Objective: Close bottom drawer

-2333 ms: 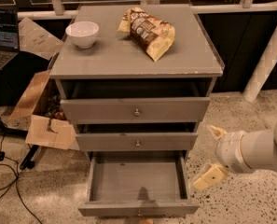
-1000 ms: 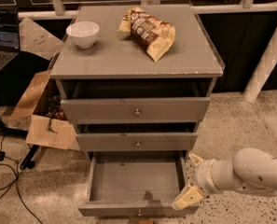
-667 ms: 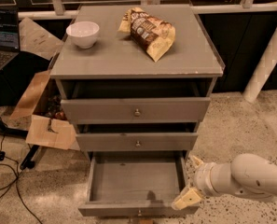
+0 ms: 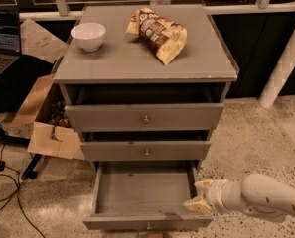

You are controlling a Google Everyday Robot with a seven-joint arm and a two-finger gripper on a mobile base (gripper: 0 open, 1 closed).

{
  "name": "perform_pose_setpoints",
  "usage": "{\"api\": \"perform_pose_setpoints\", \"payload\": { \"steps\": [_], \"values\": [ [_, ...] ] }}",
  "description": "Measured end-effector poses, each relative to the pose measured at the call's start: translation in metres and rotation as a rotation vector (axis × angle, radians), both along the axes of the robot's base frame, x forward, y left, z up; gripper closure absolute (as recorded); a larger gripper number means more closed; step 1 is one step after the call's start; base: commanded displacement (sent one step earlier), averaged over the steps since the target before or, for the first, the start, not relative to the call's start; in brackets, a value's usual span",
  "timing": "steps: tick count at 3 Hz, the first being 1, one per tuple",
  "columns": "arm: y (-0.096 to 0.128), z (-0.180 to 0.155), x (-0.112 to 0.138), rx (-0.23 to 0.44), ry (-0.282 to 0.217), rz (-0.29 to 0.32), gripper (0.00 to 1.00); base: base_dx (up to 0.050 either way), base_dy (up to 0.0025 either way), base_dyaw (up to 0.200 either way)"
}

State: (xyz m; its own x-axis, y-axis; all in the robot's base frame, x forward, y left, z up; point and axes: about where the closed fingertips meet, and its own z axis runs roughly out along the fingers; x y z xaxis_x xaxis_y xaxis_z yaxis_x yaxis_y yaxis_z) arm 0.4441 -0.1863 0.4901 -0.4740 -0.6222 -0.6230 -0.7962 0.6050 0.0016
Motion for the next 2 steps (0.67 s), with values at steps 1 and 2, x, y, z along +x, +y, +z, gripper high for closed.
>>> {"api": "perform_pose_setpoints", "payload": {
  "steps": [1, 2],
  "values": [
    [0.0, 0.0, 0.0, 0.0, 0.0, 0.0, 0.71, 0.0, 0.0, 0.0],
    [0.0, 0.0, 0.0, 0.0, 0.0, 0.0, 0.95, 0.0, 0.0, 0.0]
  ]
}}
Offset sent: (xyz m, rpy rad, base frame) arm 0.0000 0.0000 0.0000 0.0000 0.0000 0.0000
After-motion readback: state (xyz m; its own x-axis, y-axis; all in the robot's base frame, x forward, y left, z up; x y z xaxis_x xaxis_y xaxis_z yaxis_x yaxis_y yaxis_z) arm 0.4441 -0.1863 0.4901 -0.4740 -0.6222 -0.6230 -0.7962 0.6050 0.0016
